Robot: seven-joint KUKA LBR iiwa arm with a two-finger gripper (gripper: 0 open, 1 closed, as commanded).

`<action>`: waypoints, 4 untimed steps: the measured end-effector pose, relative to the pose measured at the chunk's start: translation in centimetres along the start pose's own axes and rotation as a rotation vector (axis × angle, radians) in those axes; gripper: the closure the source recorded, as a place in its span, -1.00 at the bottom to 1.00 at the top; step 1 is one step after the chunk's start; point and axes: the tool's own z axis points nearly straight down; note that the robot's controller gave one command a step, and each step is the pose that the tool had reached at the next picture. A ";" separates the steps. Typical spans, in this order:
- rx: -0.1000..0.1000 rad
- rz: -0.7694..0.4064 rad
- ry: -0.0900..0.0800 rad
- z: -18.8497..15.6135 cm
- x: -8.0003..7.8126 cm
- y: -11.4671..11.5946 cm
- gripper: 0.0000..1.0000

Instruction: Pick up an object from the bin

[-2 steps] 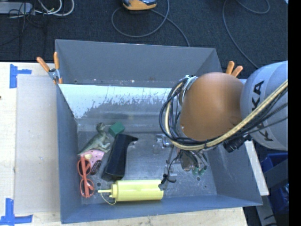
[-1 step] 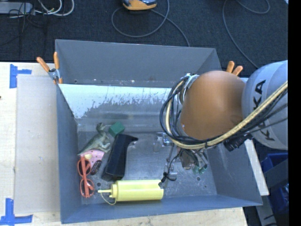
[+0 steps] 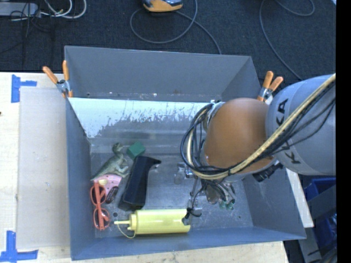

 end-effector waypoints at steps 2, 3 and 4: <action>-0.002 -0.159 0.000 9.3 -0.9 -0.7 -1.00; 0.000 -0.359 -0.003 11.1 -0.4 0.9 1.00; 0.000 -0.359 -0.002 11.1 -0.4 0.9 1.00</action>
Offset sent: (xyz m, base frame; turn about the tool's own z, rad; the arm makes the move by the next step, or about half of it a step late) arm 0.0062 -0.0169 -0.1099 -0.1632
